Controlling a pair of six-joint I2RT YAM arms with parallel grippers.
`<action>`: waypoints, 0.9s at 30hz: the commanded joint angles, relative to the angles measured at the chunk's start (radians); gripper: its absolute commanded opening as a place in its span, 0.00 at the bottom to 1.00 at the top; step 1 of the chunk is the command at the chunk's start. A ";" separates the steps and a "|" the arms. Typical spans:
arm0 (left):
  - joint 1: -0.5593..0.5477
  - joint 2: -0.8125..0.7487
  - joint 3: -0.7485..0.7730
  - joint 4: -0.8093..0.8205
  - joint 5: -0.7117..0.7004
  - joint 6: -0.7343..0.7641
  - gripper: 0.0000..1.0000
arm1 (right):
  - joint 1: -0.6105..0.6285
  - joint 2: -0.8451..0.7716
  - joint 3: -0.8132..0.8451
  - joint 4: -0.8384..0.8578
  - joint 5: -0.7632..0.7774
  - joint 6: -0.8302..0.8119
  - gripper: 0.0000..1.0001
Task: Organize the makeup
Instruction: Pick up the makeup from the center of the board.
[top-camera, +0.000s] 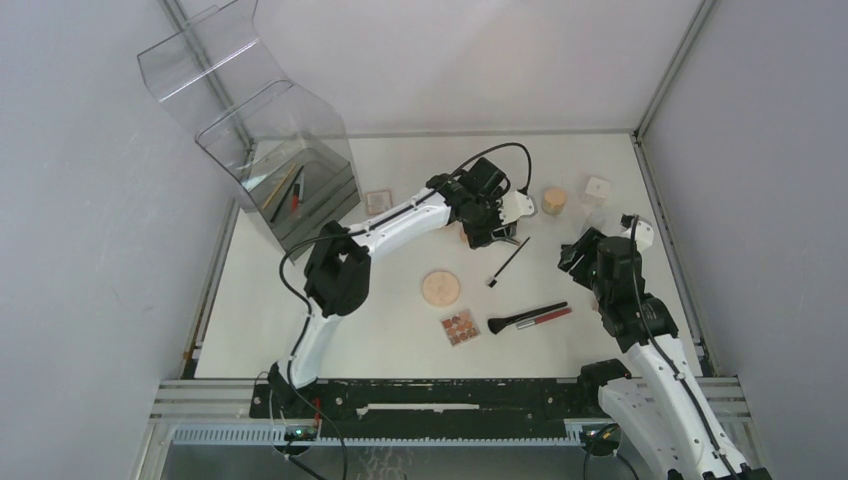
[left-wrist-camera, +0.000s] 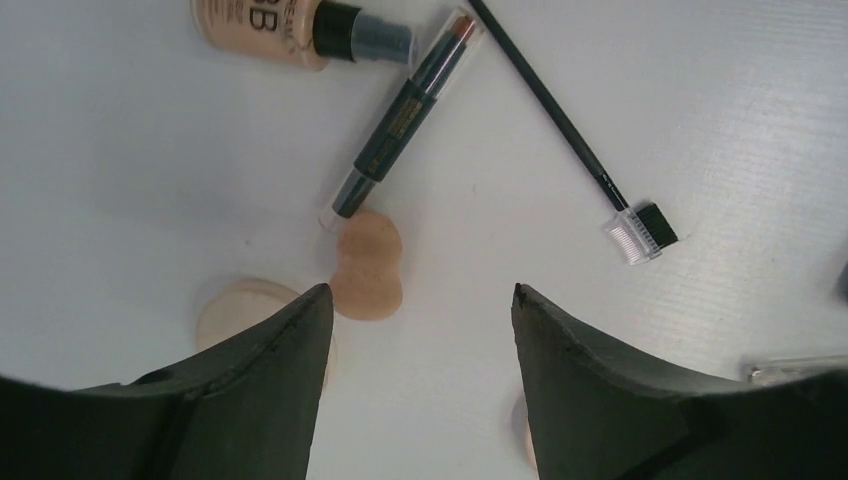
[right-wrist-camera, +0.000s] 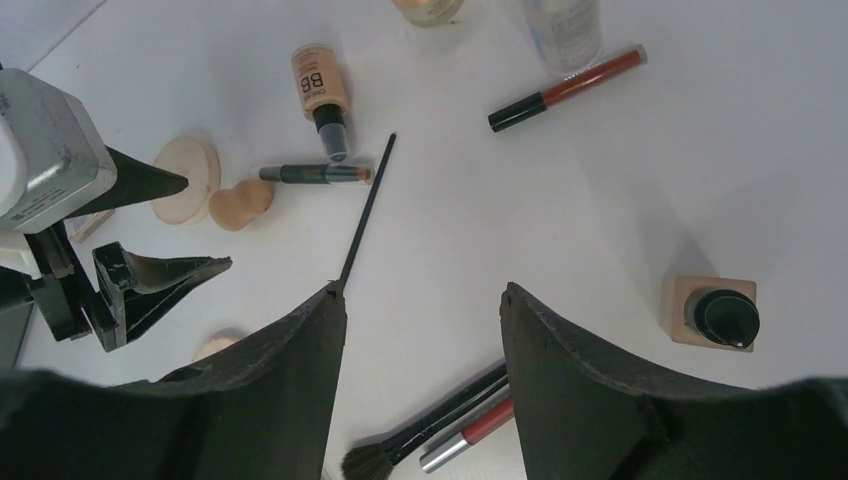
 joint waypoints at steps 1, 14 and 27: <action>0.000 0.031 0.076 0.042 0.078 0.151 0.71 | -0.007 -0.007 -0.005 0.004 0.002 -0.012 0.66; 0.011 0.193 0.211 0.058 0.045 0.145 0.75 | -0.014 -0.038 -0.012 -0.017 0.000 -0.010 0.66; 0.014 0.220 0.243 0.054 0.072 0.127 0.77 | -0.027 -0.023 -0.015 0.011 -0.034 -0.015 0.66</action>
